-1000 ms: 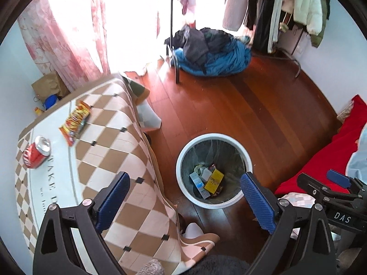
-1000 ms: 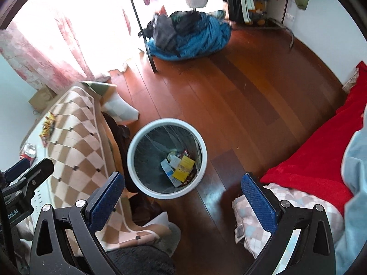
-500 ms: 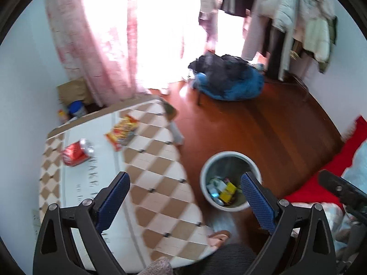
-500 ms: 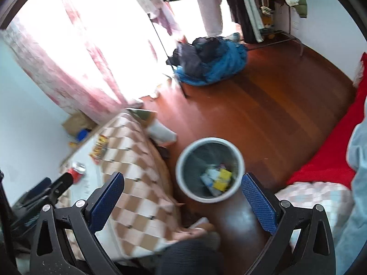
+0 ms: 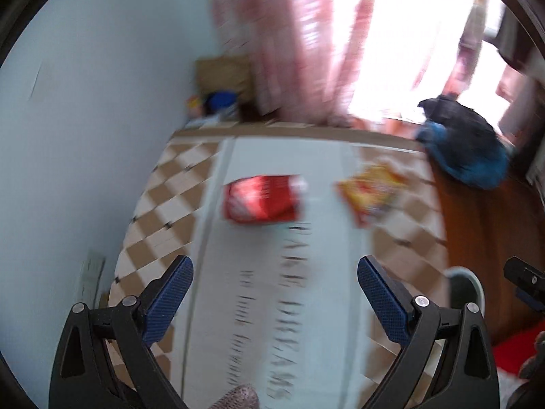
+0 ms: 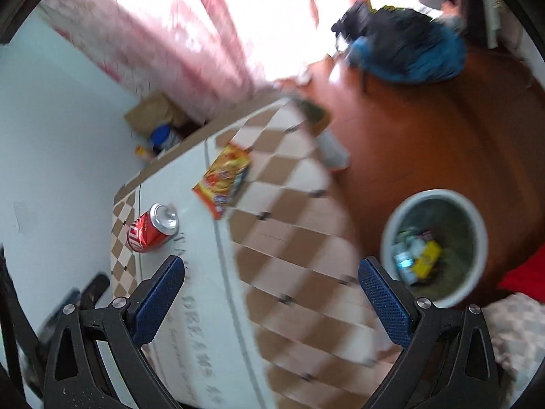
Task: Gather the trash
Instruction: 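Move both tools back over the table toward the can and snack bag, then grasp the red cola can with left tool while right tool grasps the orange snack bag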
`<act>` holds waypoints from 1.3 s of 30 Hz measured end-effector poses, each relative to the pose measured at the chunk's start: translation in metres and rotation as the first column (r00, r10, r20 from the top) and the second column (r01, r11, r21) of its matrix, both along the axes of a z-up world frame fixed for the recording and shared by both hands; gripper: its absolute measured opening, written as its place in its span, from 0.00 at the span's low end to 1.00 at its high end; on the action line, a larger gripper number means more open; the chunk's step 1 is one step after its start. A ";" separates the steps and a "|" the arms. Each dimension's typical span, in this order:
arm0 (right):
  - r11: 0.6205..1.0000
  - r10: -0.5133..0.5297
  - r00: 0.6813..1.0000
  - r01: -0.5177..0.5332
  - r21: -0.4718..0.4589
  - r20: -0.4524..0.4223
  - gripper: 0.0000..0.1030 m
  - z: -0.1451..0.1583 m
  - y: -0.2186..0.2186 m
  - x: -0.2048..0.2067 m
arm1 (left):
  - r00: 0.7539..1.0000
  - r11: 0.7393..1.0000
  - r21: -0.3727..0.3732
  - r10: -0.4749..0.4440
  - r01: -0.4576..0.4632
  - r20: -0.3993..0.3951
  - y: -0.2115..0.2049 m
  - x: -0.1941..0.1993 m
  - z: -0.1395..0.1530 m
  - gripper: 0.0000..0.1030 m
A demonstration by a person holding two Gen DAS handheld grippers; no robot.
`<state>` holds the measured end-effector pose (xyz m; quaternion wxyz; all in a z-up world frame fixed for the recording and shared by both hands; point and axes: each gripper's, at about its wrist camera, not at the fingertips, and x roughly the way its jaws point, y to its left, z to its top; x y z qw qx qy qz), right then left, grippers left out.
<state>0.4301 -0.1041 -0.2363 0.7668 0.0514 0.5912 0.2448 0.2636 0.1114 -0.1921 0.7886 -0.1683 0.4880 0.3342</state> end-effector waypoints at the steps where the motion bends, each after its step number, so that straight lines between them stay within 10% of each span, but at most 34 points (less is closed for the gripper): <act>1: 1.000 0.006 1.000 -0.006 -0.010 -0.015 1.00 -0.011 0.018 0.009 | 1.000 0.999 -0.021 0.030 -0.030 -0.006 0.012 -0.002 -0.007 0.96; 7: 0.995 0.019 0.994 -0.029 -0.094 -0.109 1.00 -0.079 0.113 0.067 | 0.981 0.947 -0.258 0.196 -0.189 0.001 0.084 -0.011 -0.064 0.96; 13: 0.986 0.002 0.994 -0.021 -0.166 -0.111 1.00 -0.116 0.157 0.096 | 0.934 0.810 -0.517 0.354 -0.277 0.053 0.114 0.002 -0.104 0.95; 18: 0.976 0.033 0.997 -0.048 -0.213 -0.072 0.78 -0.127 0.177 0.099 | 0.907 0.750 -0.588 0.416 -0.302 0.065 0.133 0.027 -0.123 0.95; 22: 0.964 0.085 0.996 -0.087 -0.251 -0.016 0.65 -0.124 0.188 0.096 | 0.900 0.776 -0.534 0.432 -0.336 0.061 0.144 0.039 -0.124 0.66; 27: 0.955 0.138 0.990 -0.129 -0.266 0.016 0.16 -0.120 0.193 0.093 | 0.932 0.863 -0.415 0.352 -0.290 0.082 0.147 0.050 -0.117 0.60; 33: 0.968 0.141 0.989 -0.129 -0.217 0.039 0.11 -0.110 0.175 0.086 | 0.969 0.953 -0.224 0.229 -0.204 0.094 0.128 0.049 -0.096 0.59; 39: 0.978 0.153 0.985 -0.139 -0.156 0.077 0.08 -0.080 0.149 0.072 | 0.984 0.990 -0.073 0.130 -0.122 0.122 0.104 0.028 -0.060 0.59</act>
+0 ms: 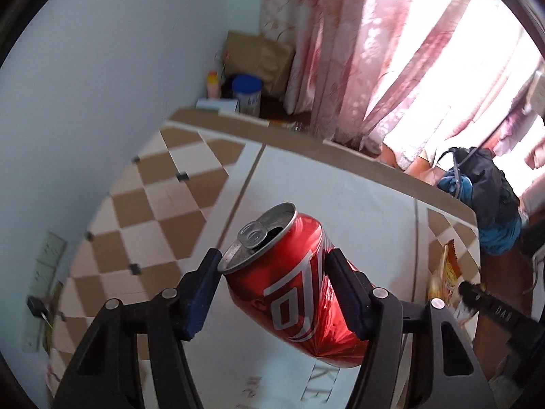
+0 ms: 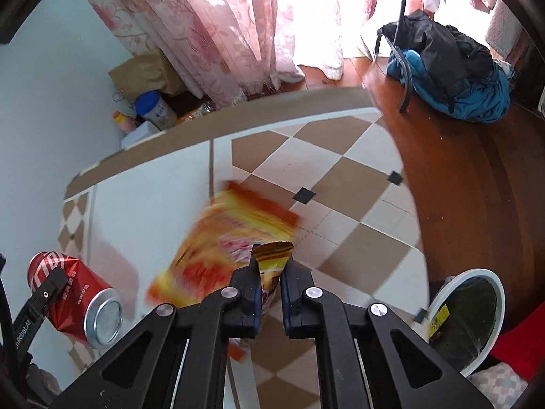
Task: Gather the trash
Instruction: 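Grasp the red cola can with left tool while right tool grasps the orange snack bag, then carry the cola can in left tool while right tool carries the snack bag to the bin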
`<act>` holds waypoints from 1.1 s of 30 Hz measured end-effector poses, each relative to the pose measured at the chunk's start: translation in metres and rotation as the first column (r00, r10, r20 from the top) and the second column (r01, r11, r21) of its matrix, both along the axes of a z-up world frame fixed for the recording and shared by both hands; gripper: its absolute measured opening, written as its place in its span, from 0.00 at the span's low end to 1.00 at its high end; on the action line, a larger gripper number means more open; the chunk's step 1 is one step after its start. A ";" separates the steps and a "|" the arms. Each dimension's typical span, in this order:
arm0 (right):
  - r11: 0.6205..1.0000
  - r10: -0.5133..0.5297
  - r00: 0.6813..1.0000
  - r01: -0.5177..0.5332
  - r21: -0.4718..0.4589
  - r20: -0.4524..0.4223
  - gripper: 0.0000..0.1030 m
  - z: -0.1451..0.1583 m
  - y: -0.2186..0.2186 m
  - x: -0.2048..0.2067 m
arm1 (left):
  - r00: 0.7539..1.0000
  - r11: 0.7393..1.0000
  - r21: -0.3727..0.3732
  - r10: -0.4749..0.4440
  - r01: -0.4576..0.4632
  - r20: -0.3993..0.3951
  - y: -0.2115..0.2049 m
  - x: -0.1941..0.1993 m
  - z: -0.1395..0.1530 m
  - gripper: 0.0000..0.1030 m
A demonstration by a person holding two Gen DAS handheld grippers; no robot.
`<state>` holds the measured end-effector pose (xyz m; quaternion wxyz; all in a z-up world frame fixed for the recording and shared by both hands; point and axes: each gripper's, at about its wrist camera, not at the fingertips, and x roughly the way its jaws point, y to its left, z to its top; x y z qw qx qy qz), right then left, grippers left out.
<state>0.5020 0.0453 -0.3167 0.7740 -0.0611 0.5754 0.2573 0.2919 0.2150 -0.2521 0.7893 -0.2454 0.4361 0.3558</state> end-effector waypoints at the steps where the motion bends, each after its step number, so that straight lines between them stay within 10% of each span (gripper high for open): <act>1: 1.000 0.001 1.000 -0.001 0.009 0.007 0.08 0.005 -0.004 -0.003 | 1.000 1.000 0.025 -0.008 0.008 0.003 -0.004 -0.004 0.007 0.59; 13: 0.985 -0.043 0.997 0.033 0.168 0.058 0.07 0.104 -0.107 -0.039 | 0.984 0.972 0.174 -0.171 0.160 0.049 -0.090 -0.035 0.095 0.59; 21: 0.966 -0.159 0.982 0.133 0.221 0.106 0.07 0.156 -0.235 -0.050 | 0.931 0.922 0.206 -0.352 0.328 0.093 -0.195 -0.011 0.132 0.59; 33: 0.917 -0.350 0.935 0.355 0.183 -0.058 0.07 0.070 -0.419 -0.020 | 0.797 0.799 0.053 -0.601 0.599 0.054 -0.367 0.089 0.067 0.59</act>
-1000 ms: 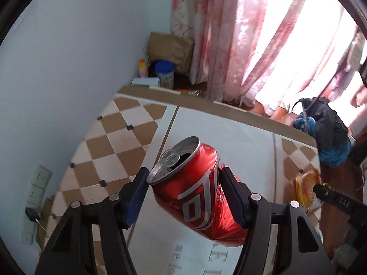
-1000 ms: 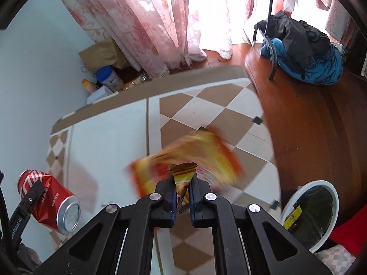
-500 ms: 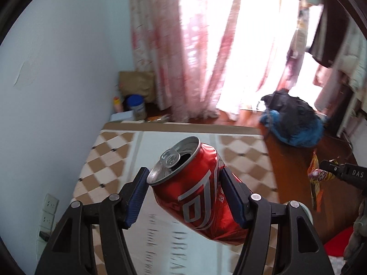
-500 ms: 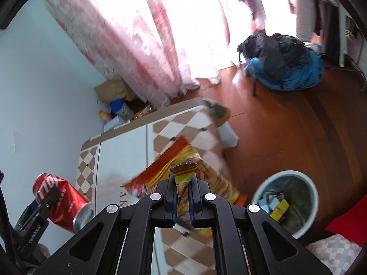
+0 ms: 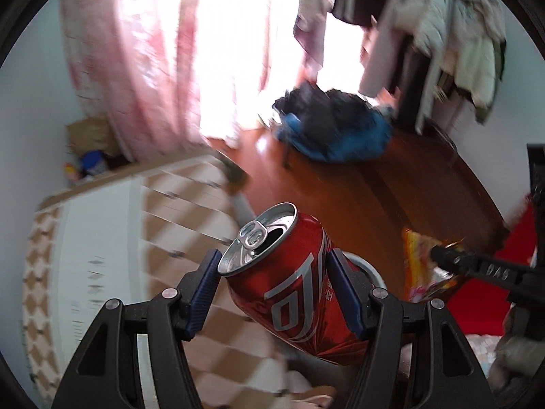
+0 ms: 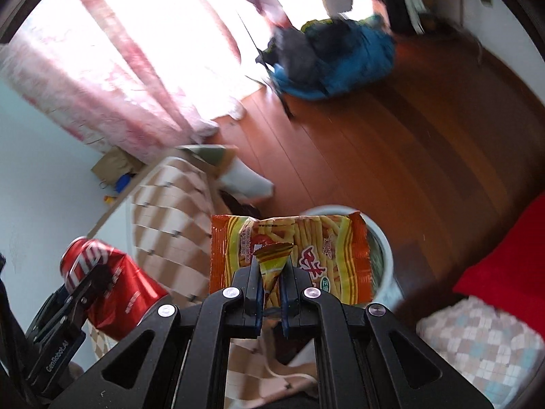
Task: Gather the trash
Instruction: 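Carry the cola can in left tool while right tool carries the snack bag to the bin, then open both tools over the bin, dropping the can and snack bag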
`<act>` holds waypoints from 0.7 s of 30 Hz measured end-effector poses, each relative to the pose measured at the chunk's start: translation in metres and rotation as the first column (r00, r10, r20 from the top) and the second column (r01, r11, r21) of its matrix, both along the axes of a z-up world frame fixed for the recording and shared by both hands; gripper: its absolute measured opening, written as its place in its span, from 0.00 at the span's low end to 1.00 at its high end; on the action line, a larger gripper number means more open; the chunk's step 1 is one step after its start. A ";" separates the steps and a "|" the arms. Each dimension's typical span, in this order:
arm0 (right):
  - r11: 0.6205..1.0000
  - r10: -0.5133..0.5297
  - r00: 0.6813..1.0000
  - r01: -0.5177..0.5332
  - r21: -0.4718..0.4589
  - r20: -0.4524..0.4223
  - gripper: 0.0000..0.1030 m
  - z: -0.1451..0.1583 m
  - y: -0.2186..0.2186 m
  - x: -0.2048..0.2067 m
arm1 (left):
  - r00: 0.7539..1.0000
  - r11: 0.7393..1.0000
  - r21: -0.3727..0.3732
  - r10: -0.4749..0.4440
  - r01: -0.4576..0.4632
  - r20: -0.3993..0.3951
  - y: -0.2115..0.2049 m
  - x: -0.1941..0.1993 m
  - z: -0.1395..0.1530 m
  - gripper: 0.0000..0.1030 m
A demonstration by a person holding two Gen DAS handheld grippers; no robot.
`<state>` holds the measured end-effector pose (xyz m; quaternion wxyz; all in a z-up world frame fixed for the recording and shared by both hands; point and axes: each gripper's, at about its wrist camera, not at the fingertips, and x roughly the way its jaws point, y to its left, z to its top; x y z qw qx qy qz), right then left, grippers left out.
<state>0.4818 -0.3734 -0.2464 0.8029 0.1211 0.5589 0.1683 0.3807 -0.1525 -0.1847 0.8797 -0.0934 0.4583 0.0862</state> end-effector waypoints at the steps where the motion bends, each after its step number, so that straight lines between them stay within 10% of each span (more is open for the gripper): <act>1: 1.000 -0.006 1.000 0.007 0.014 -0.027 0.07 -0.013 -0.011 0.004 | 1.000 1.000 -0.021 -0.013 0.013 -0.026 -0.007 0.010 -0.012 0.58; 17: 0.985 -0.073 0.941 0.119 0.124 -0.330 0.09 -0.205 -0.062 0.054 | 0.922 0.982 -0.184 -0.107 0.040 -0.371 -0.055 0.118 -0.167 0.68; 19: 0.987 -0.065 0.935 0.112 0.117 -0.350 0.18 -0.215 -0.063 0.059 | 0.919 0.984 -0.177 -0.090 0.023 -0.383 -0.052 0.120 -0.170 0.92; 21: 0.987 -0.066 0.932 0.114 0.115 -0.357 0.63 -0.220 -0.065 0.061 | 0.918 0.986 -0.164 -0.080 0.016 -0.390 -0.050 0.118 -0.171 0.92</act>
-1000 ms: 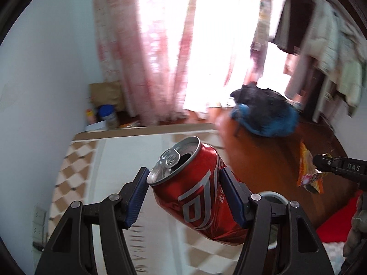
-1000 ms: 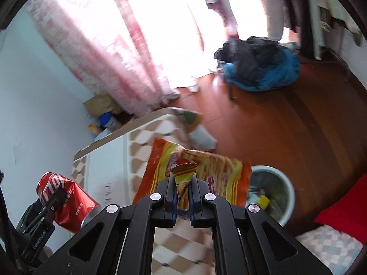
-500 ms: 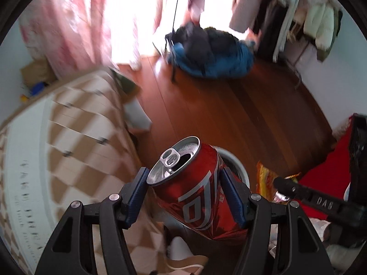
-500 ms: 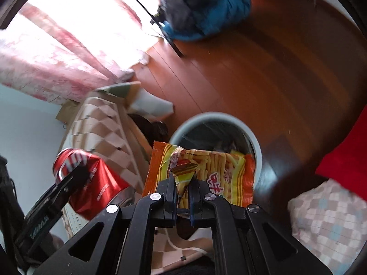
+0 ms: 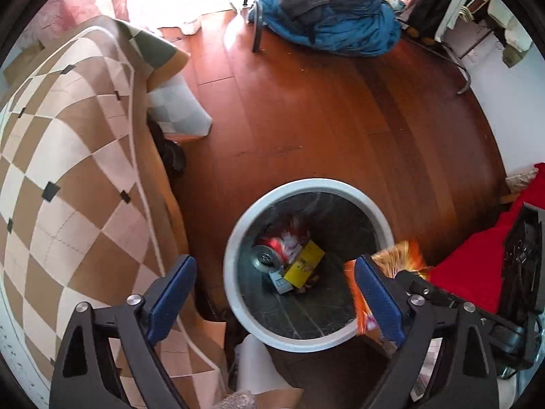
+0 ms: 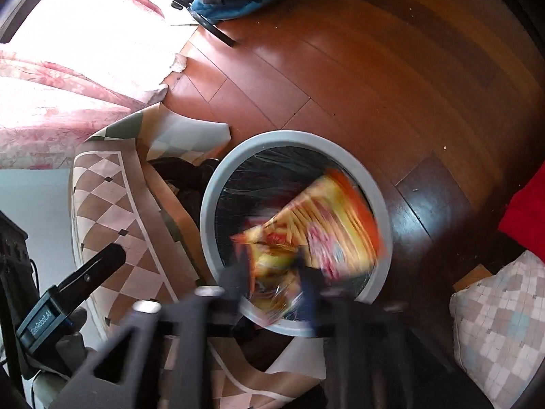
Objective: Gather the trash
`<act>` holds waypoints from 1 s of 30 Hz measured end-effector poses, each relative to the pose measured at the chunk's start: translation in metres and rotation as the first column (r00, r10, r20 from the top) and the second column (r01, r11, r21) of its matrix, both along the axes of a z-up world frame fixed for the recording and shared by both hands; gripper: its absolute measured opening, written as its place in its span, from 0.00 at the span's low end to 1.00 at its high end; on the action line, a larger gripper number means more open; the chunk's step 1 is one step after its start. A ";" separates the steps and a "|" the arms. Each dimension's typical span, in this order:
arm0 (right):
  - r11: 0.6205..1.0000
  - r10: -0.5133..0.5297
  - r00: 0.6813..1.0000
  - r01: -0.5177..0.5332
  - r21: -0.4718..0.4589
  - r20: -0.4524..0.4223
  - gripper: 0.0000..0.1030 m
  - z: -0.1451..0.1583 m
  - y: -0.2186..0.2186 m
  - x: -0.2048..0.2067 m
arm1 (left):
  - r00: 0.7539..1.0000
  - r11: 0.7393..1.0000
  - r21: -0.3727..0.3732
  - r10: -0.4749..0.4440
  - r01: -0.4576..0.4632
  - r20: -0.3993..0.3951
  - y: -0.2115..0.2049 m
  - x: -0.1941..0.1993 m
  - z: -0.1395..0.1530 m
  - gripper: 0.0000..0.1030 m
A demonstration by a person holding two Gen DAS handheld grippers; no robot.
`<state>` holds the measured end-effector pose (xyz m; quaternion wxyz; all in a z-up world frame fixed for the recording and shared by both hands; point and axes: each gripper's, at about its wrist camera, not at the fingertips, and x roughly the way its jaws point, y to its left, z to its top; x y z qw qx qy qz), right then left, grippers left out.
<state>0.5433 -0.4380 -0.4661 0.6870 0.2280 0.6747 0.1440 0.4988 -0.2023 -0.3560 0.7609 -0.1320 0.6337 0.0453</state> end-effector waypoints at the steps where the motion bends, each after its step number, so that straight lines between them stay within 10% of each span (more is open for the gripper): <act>1: 1.000 -0.005 1.000 0.005 -0.008 0.002 0.73 0.000 -0.001 0.000 | 1.000 1.000 0.009 0.004 -0.004 -0.004 0.000 -0.003 0.001 0.93; 6: 0.994 0.033 0.999 -0.029 -0.108 0.037 1.00 0.014 -0.002 -0.011 | 1.000 0.997 0.082 0.007 -0.007 -0.002 0.009 -0.024 0.008 0.93; 15: 0.932 0.183 0.977 -0.136 -0.335 0.111 1.00 0.071 0.013 -0.062 | 1.000 0.988 0.154 -0.008 0.008 0.001 0.009 -0.073 0.034 0.94; 30: 0.939 0.202 0.934 -0.099 -0.329 0.293 1.00 0.224 0.007 -0.146 | 0.982 0.986 0.163 -0.051 0.021 0.182 0.001 -0.148 0.166 0.94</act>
